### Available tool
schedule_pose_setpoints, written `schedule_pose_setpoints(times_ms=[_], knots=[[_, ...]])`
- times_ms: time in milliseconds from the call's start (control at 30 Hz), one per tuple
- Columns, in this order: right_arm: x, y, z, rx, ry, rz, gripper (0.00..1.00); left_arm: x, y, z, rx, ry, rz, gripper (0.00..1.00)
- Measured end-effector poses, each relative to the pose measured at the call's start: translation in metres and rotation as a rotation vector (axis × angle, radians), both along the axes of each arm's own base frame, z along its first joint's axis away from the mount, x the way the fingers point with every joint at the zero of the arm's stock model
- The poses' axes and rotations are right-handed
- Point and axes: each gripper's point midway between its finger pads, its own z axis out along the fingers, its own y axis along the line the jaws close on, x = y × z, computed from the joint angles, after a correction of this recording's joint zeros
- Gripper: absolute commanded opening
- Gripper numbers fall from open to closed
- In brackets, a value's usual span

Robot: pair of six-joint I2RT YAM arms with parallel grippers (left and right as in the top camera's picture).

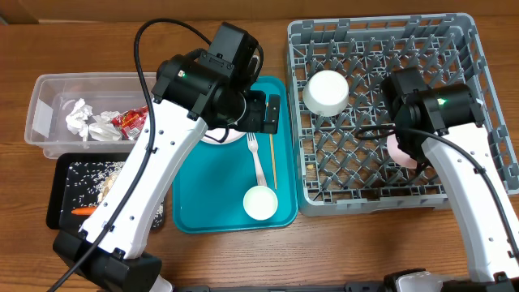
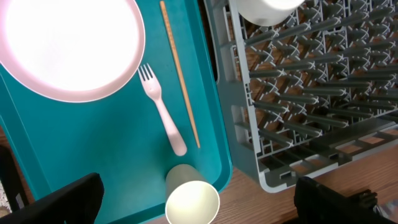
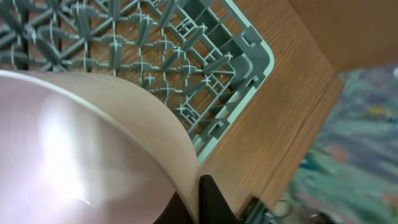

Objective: Sort waste into correct bins and load items into the dishwasher
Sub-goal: 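Carry the pink bowl with the right gripper over the dish rack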

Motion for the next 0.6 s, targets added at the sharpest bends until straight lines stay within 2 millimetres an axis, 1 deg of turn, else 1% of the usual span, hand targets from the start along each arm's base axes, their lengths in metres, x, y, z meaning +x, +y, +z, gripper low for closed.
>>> schedule_pose_setpoints(times_ms=[133,267,367,467,533,600], knots=[[-0.007,-0.002,-0.013,-0.008,-0.004,-0.069,0.04,0.0,0.0,0.0,0.001,0.0,0.0,1.0],[-0.019,-0.011,-0.031,-0.075,0.026,-0.119,0.04,0.0,0.0,0.0,0.001,0.0,0.0,1.0],[-0.018,-0.013,-0.035,-0.095,0.021,-0.141,0.04,0.0,0.0,0.0,0.001,0.0,0.0,1.0],[-0.021,-0.014,-0.039,-0.106,0.041,-0.162,0.04,0.0,0.0,0.0,0.0,-0.001,0.0,1.0],[-0.024,-0.014,-0.046,-0.117,0.067,-0.169,0.04,0.0,0.0,0.0,0.0,-0.001,0.0,1.0],[-0.028,-0.015,-0.058,-0.131,0.108,-0.173,0.04,0.0,0.0,0.0,0.0,-0.001,0.0,1.0]])
